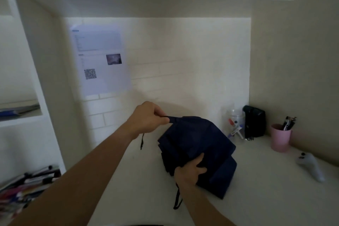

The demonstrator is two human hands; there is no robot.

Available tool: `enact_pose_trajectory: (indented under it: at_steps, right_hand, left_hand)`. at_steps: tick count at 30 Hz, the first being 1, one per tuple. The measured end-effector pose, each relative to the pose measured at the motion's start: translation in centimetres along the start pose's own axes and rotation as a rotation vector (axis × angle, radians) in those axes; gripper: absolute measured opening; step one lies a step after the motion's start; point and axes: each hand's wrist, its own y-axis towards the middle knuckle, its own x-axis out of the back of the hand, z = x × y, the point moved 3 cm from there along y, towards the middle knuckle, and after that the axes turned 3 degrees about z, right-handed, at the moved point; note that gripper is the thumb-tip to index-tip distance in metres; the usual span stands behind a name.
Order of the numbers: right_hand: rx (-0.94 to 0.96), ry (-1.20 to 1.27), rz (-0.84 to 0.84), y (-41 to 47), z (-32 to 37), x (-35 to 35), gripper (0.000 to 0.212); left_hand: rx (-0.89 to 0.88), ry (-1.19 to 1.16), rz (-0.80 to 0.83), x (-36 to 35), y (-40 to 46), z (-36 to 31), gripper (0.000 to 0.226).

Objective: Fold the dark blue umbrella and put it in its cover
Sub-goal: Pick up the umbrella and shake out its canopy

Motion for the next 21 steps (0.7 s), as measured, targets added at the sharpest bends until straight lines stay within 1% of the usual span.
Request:
enact_pose_trajectory:
  at_steps: [3, 8, 11, 12, 13, 15, 16, 17, 19, 21]
  right_hand:
    - [0.007, -0.106, 0.065, 1.3, -1.5, -0.2, 0.108]
    - [-0.129, -0.209, 0.34, 3.2, -2.9, 0.7, 0.107]
    - [-0.06, -0.424, 0.494, 3.8, -0.7, 1.7, 0.102]
    - [0.001, -0.533, 0.483, 3.8, 0.6, 2.1, 0.102]
    - [0.091, -0.647, 0.425, 3.9, 2.0, 2.4, 0.102]
    - [0.32, -0.79, 0.256, 3.3, 5.3, 2.7, 0.104]
    - [0.432, -0.824, 0.184, 3.0, 6.7, 2.5, 0.099]
    - [0.525, -0.871, 0.114, 2.6, 8.0, 2.3, 0.091]
    - [0.616, -0.99, -0.017, 2.3, 9.7, 2.0, 0.076]
    - [0.721, -1.068, -0.153, 2.4, 10.6, 2.1, 0.053]
  left_hand:
    - [0.047, 0.06, 0.007, -0.2, 0.6, 2.7, 0.013]
    - [0.125, 0.023, 0.057, -1.3, 1.5, 6.7, 0.009]
    - [0.14, -0.031, 0.063, -1.9, 2.0, 7.8, 0.008]
    - [0.141, -0.058, 0.067, -2.1, 2.1, 7.9, 0.007]
    - [0.139, -0.081, 0.072, -2.3, 2.2, 7.8, 0.006]
    - [0.13, -0.116, 0.08, -2.7, 2.4, 7.6, 0.005]
    - [0.123, -0.13, 0.08, -2.9, 2.5, 7.3, 0.005]
    - [0.115, -0.147, 0.083, -3.1, 2.6, 7.1, 0.004]
    - [0.106, -0.188, 0.094, -3.6, 2.5, 6.4, 0.003]
    - [0.093, -0.212, 0.12, -4.1, 2.3, 5.7, 0.006]
